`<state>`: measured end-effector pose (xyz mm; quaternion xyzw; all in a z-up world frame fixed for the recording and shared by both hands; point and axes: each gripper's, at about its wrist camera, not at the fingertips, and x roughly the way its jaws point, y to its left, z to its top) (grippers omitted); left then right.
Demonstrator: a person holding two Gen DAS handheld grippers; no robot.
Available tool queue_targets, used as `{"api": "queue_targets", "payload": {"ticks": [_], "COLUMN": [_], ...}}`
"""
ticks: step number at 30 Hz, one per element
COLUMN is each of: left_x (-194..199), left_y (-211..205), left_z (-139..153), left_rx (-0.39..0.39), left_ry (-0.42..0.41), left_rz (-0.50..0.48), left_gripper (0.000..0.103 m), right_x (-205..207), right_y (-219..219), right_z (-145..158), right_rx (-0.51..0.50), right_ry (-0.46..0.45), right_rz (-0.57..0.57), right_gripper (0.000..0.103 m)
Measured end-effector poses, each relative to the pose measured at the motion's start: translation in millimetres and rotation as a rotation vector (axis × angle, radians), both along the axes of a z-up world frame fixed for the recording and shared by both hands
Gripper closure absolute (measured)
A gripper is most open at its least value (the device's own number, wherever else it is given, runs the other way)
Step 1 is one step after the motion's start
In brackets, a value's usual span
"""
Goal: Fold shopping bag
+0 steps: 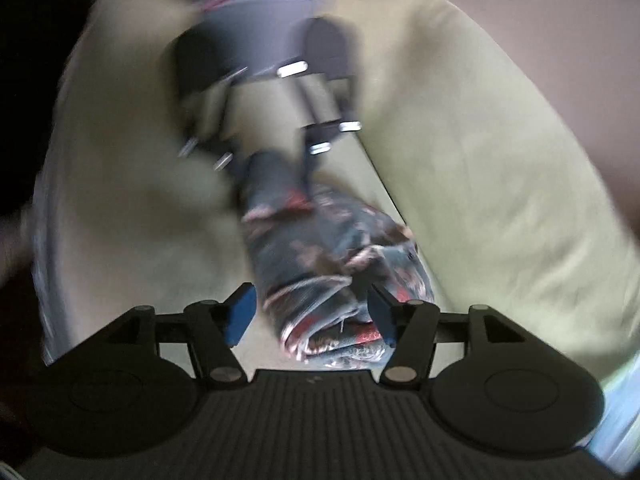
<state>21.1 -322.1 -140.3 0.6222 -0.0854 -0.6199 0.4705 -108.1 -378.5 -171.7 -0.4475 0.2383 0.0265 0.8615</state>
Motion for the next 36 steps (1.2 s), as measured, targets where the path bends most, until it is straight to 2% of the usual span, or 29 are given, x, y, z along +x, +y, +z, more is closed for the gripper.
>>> {"api": "queue_targets", "payload": {"ticks": [2, 4, 6, 9, 10, 11, 15, 23, 27, 31, 36], "left_x": [1.2, 3.6, 6.6, 10.2, 11.2, 13.0, 19.3, 29.2, 30.6, 21.6, 9.3], "left_y": [0.0, -1.9, -3.3, -5.8, -6.1, -6.6, -9.0, -20.5, -21.1, -9.5, 1.2], "left_z": [1.2, 2.8, 4.4, 6.2, 6.9, 7.4, 9.0, 17.3, 23.2, 28.9, 30.5], "left_rx": [0.003, 0.01, 0.017, 0.025, 0.026, 0.026, 0.027, 0.024, 0.02, 0.049, 0.051], "left_ry": [0.02, 0.049, 0.076, 0.113, 0.125, 0.138, 0.193, 0.336, 0.423, 0.504, 0.575], "left_rz": [0.0, 0.004, 0.005, 0.007, 0.009, 0.012, 0.034, 0.132, 0.207, 0.238, 0.295], "left_gripper": [0.053, 0.053, 0.053, 0.053, 0.053, 0.053, 0.053, 0.053, 0.053, 0.053, 0.052], "right_x": [2.1, 4.6, 7.3, 14.0, 16.3, 20.3, 34.6, 69.7, 78.9, 77.2, 76.3], "right_y": [-0.9, -5.4, -9.9, -17.0, -19.4, -22.1, -29.9, -41.4, -41.1, -37.4, -49.8], "right_z": [-17.0, -25.8, -30.5, -29.0, -28.3, -26.9, -19.9, 15.8, 29.8, 43.5, 48.7], "right_rx": [-0.155, -0.234, -0.274, -0.271, -0.269, -0.254, -0.148, 0.24, 0.36, 0.485, 0.64], "right_ry": [-0.009, -0.025, -0.042, -0.043, -0.043, -0.03, 0.028, 0.196, 0.266, 0.345, 0.378], "right_rz": [0.055, 0.122, 0.179, 0.237, 0.255, 0.269, 0.28, 0.093, 0.027, 0.005, -0.03], "right_gripper": [0.048, 0.047, 0.048, 0.048, 0.049, 0.057, 0.06, 0.062, 0.062, 0.062, 0.062]}}
